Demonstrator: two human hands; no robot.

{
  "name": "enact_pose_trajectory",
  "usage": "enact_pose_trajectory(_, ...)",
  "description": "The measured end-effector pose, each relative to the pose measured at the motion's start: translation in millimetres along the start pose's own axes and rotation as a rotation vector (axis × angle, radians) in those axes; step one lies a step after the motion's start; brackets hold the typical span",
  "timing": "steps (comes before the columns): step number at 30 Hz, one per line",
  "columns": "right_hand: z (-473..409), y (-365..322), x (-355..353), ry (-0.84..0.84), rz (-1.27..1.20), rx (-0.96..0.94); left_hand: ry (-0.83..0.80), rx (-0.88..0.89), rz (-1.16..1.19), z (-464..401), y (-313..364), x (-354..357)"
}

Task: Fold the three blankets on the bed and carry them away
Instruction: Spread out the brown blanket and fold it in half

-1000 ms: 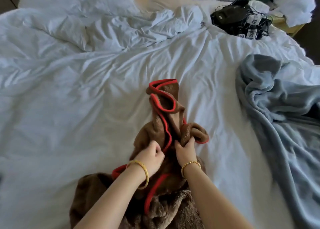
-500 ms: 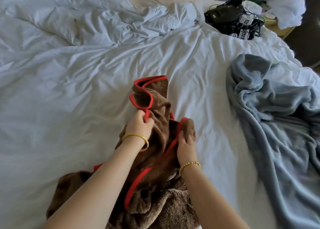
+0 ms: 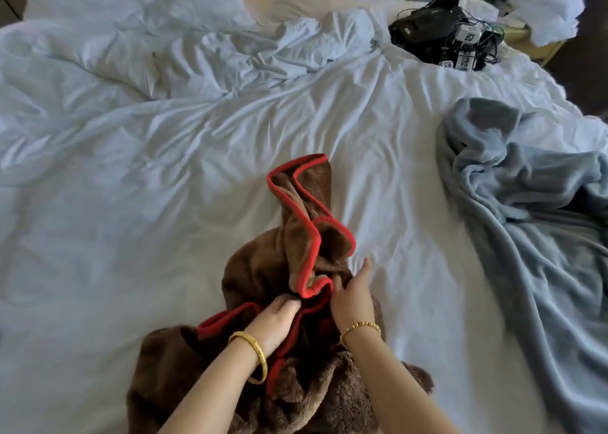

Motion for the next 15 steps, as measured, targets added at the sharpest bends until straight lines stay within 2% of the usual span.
enact_pose_trajectory(2,-0.5,3.2,-1.2,0.052,0.058,-0.063,0.063,0.043,0.061,-3.4,6.7,-7.6)
enact_pose_trajectory(4,-1.8,-3.8,-3.6,0.138,0.143,-0.206,0.341,0.209,0.043,1.6,24.1,-22.4)
enact_pose_trajectory(6,-4.4,-11.5,-3.3,0.173,0.219,-0.306,0.584,0.461,0.081,10.5,49.2,-35.5)
enact_pose_trajectory(8,-9.9,-13.8,-0.6,0.127,0.224,-0.318,0.618,0.582,0.080,9.1,74.8,-40.6)
enact_pose_trajectory(10,-13.4,-15.7,0.9,0.089,0.239,-0.327,0.547,0.545,-0.026,-2.0,92.5,-36.4)
enact_pose_trajectory(12,-15.1,-16.9,-1.8,0.118,0.290,-0.326,0.509,0.427,-0.137,-17.0,99.3,-32.5)
enact_pose_trajectory(15,-17.0,-18.3,-15.5,0.271,0.478,-0.332,0.530,0.189,-0.041,-35.8,90.6,-36.5)
Point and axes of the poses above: each hand's wrist, its own z-axis away from the middle knuckle, its own x-axis out of the palm, y = z × x, the point moved 4 cm from there along -z, towards the middle knuckle, and after that the axes turned 2 degrees about x, right-handed, at the moved point
